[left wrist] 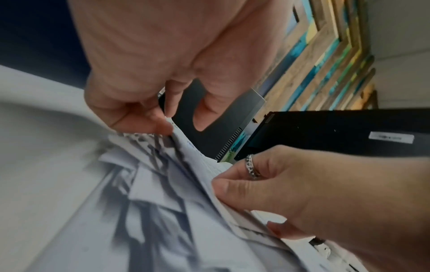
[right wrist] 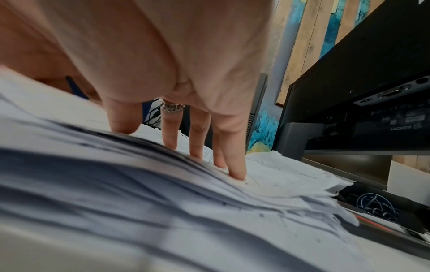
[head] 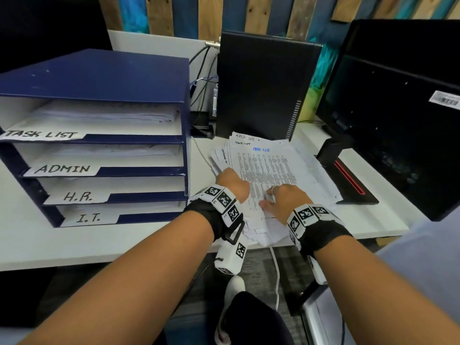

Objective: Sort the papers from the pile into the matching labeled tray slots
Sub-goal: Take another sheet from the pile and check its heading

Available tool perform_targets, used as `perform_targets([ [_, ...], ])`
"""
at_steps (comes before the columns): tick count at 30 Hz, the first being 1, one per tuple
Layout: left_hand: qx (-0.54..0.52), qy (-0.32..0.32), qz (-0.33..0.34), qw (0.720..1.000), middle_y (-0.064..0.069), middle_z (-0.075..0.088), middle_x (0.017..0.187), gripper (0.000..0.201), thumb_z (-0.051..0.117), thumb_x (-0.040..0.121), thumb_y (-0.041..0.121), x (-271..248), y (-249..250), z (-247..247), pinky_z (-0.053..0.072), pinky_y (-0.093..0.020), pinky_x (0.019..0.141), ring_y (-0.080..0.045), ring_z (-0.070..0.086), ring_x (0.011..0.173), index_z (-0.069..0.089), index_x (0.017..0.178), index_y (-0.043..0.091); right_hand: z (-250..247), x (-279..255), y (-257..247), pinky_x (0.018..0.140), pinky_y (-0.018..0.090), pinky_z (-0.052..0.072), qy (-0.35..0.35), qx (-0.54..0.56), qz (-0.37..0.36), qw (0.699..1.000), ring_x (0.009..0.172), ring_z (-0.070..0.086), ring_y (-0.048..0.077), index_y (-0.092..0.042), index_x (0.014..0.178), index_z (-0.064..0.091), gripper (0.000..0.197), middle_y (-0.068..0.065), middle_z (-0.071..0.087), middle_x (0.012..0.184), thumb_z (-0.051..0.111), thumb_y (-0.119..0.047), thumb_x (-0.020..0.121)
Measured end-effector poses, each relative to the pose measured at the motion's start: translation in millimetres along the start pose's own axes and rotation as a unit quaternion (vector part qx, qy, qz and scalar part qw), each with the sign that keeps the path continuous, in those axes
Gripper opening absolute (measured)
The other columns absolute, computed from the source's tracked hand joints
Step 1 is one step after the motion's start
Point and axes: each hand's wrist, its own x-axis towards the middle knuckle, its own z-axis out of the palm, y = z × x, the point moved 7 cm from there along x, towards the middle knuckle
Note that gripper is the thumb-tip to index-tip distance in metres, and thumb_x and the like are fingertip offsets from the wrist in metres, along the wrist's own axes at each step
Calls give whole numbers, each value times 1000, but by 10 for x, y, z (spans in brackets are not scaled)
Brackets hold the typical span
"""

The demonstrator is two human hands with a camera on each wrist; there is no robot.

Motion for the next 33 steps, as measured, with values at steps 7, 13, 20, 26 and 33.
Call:
perform_targets([
  [7, 11, 22, 26, 999, 1, 58, 77, 12, 56, 89, 5, 78, 126, 104, 44, -22, 60, -16, 55, 68, 61, 80, 12, -8, 30, -24, 89, 32, 52, -1, -24, -9, 1000, 102, 63, 22, -13, 111, 67, 36, 4, 68, 109, 53, -44, 98],
  [13, 32, 40, -41, 998, -13, 66, 114, 14, 52, 93, 5, 91, 58, -38, 48, -31, 82, -29, 63, 106, 55, 80, 0, -36, 41, 11, 83, 30, 52, -11, -3, -2, 1000, 96, 65, 20, -16, 98, 69, 34, -1, 68, 100, 54, -46, 97],
  [20, -20, 8, -57, 998, 1, 71, 90, 19, 78, 78, 24, 53, -301, -44, 57, -27, 64, -16, 67, 77, 70, 92, 13, -115, 88, 604, 106, 49, 40, -38, -61, 161, 984, 126, 45, 34, -17, 134, 47, 68, 10, 47, 135, 54, -66, 87],
  [26, -12, 13, -40, 999, 1, 58, 71, 30, 66, 90, 34, -2, -415, -27, 42, -22, 51, -18, 58, 71, 66, 97, 4, -194, 33, 869, 100, 45, 47, -38, 27, 260, 965, 123, 51, 35, -5, 143, 34, 101, 17, 41, 139, 80, -60, 72],
  [33, 13, 18, -55, 998, -7, 63, 88, 28, 61, 94, 26, 58, -461, -14, 45, -23, 60, -23, 63, 81, 67, 103, 0, -459, -60, 963, 84, 42, 52, 127, 161, 243, 948, 100, 63, 38, -8, 125, 55, 33, 18, 63, 113, 61, -7, 92],
])
